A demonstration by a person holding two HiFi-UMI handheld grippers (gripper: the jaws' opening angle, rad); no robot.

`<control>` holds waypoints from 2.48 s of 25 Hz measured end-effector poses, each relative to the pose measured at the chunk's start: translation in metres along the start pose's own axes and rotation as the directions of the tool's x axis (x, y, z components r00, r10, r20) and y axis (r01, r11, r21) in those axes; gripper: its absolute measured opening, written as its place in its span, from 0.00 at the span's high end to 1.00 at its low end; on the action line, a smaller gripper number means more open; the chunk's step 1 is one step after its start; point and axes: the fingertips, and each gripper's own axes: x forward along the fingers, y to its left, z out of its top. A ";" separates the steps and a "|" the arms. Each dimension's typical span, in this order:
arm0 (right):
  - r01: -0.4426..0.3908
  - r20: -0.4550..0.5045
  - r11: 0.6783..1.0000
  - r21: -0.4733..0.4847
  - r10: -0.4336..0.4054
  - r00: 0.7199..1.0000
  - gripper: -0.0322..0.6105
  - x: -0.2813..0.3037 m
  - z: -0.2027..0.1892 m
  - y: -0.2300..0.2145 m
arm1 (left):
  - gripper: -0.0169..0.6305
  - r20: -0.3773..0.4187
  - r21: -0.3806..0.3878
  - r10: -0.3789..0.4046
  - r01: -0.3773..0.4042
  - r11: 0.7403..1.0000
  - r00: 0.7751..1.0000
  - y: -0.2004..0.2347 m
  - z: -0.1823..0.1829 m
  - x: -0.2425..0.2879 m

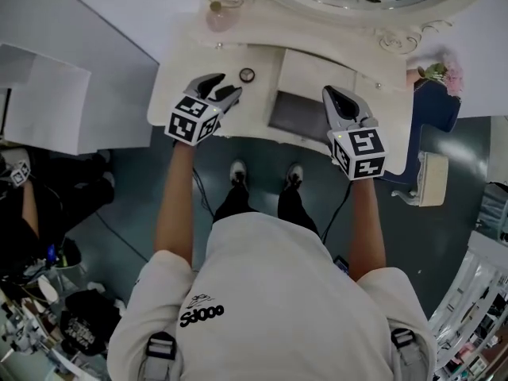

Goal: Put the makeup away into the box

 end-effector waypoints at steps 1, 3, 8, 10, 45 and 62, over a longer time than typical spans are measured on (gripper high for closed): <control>-0.009 -0.012 1.000 0.004 0.009 1.000 0.95 0.004 -0.005 0.001 | 0.60 -0.017 -0.011 0.007 -0.007 1.000 1.000 0.005 -0.009 0.004; -0.024 -0.035 1.000 0.010 0.024 0.999 0.95 0.014 -0.016 0.003 | 0.57 -0.056 -0.023 0.015 -0.016 1.000 0.998 0.013 -0.028 0.013; -0.030 -0.080 0.999 0.029 0.033 0.996 0.95 0.034 -0.035 0.009 | 0.48 -0.164 -0.009 -0.024 0.023 1.000 0.986 0.024 -0.070 0.034; -0.034 -0.103 0.999 0.034 0.038 0.994 0.95 0.039 -0.041 0.013 | 0.45 -0.208 0.019 -0.041 0.046 0.999 0.977 0.026 -0.085 0.041; 0.081 -0.036 0.993 0.081 -0.079 0.996 0.95 -0.012 -0.019 -0.029 | 0.42 -0.084 0.095 -0.019 0.027 0.995 0.996 0.016 -0.002 0.039; 0.261 -0.026 0.955 0.144 -0.260 0.965 0.95 -0.087 -0.035 -0.084 | 0.42 -0.055 0.238 -0.359 0.362 0.902 0.932 -0.154 0.097 0.098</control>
